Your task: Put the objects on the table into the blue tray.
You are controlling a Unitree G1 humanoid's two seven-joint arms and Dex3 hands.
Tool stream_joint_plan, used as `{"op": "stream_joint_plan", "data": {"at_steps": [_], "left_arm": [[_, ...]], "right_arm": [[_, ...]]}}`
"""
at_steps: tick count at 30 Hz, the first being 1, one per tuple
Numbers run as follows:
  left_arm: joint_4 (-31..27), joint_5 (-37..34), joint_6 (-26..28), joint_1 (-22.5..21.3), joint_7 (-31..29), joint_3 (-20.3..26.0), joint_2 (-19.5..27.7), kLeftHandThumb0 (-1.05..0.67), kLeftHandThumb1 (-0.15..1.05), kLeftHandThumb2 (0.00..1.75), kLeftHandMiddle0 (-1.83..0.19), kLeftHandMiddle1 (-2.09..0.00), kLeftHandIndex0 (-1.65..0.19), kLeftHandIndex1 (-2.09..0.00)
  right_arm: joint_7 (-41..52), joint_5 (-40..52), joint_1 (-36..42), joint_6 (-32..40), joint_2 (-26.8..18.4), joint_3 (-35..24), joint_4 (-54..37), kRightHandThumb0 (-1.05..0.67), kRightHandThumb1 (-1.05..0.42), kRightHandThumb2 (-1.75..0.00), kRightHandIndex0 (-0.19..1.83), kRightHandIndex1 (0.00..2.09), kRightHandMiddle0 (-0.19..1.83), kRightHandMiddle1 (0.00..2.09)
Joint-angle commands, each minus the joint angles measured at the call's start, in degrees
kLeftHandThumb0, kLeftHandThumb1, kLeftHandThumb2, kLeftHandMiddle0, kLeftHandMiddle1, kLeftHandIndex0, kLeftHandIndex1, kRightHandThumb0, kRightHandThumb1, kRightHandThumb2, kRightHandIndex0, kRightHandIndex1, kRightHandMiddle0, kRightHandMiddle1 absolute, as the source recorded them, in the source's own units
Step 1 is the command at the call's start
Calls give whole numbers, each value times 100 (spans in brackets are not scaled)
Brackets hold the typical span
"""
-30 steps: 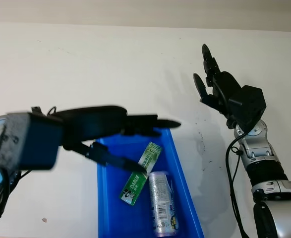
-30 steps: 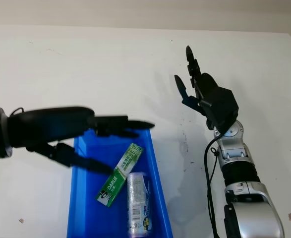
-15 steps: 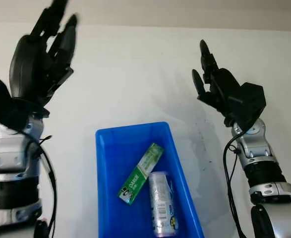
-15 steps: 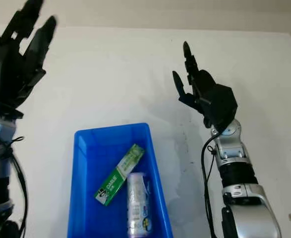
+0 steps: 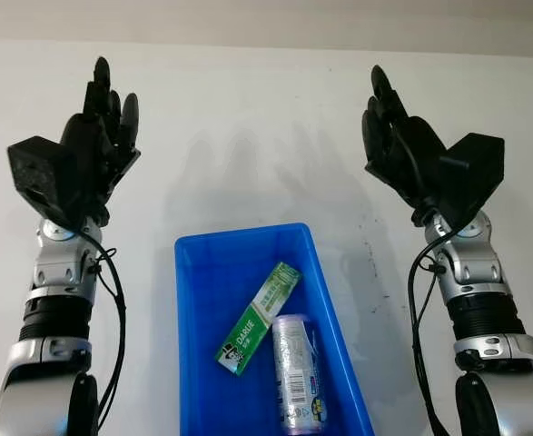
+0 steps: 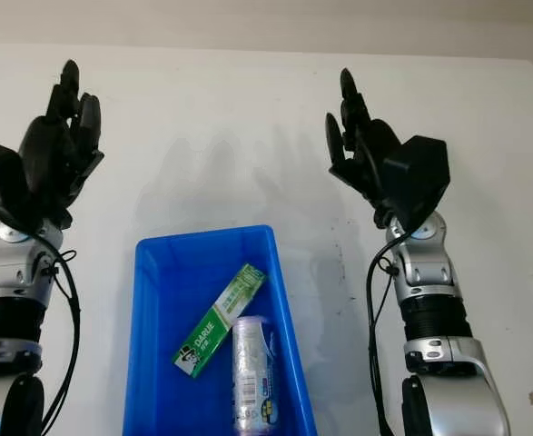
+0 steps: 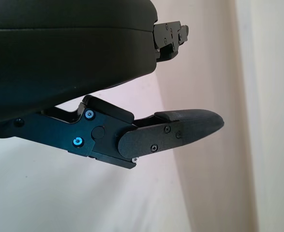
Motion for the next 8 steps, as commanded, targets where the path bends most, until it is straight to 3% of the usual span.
{"op": "stream_joint_plan", "data": {"at_steps": [1, 8], "left_arm": [[74, 2, -80, -104, -45, -38, 17, -79, 105, 58, 15, -6, 15, -5], [-83, -28, -53, -4, 11, -74, -109, -80, 105, 58, 13, -6, 15, -5]], "right_arm": [[-41, 83, -84, 52, 55, -92, -71, -68, -105, -80, -19, 0, -19, 0], [-24, 154, -129, 96, 73, -132, 3, -69, -105, -81, -19, 0, -19, 0]]}}
